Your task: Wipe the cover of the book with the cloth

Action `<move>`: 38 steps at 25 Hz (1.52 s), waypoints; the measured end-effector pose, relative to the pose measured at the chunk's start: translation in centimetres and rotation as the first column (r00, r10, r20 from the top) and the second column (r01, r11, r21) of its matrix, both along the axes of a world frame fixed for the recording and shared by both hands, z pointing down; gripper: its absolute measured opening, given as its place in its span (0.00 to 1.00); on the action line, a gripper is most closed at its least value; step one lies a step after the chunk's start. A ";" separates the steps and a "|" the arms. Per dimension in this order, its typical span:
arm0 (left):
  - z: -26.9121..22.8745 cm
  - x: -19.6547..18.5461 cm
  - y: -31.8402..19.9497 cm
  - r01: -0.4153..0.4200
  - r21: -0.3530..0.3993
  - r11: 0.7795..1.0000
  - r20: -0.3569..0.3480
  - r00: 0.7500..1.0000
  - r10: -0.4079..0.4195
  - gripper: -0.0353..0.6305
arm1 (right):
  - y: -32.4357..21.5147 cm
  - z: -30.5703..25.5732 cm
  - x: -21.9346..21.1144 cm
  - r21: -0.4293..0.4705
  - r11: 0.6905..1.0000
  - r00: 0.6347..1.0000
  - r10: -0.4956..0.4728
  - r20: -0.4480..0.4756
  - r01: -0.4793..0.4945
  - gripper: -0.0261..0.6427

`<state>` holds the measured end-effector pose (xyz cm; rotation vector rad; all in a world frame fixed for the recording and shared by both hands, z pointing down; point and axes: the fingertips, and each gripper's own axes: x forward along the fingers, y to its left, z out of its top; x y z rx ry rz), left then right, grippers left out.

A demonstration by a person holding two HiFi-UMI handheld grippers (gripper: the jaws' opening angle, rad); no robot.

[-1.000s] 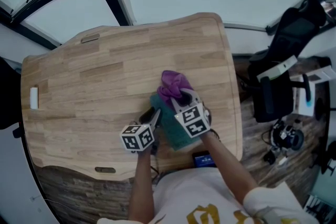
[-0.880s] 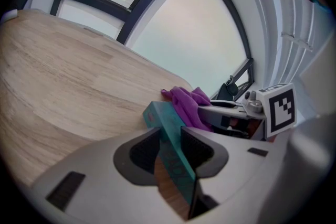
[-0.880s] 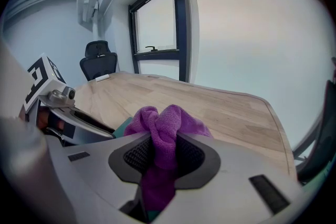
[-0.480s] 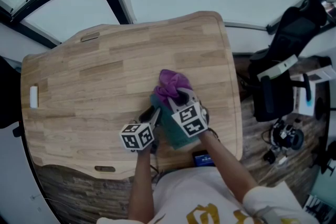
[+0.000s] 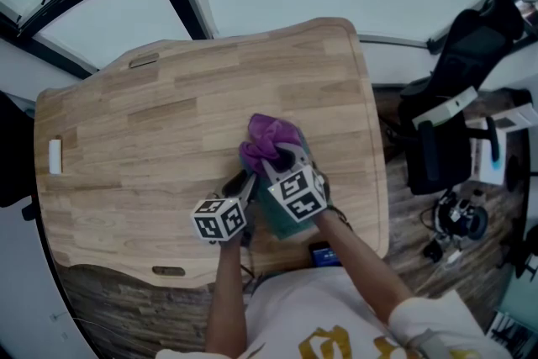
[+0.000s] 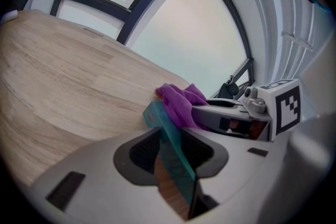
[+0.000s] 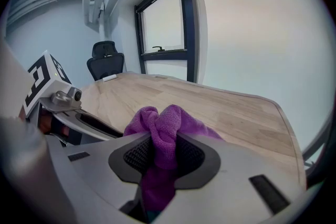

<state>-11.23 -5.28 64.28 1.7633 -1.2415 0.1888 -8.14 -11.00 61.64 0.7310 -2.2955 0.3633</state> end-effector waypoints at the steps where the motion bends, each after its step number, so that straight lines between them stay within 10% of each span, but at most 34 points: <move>1: 0.0 0.0 0.0 0.000 0.000 1.000 0.001 1.000 0.000 0.24 | 0.1 0.0 -0.1 0.000 1.000 1.000 -0.004 0.001 0.004 0.19; 38: 0.2 -0.2 0.0 0.021 -0.008 1.000 0.001 1.000 -0.021 0.24 | 1.9 0.5 -0.7 0.021 0.994 0.995 -0.104 0.003 0.104 0.19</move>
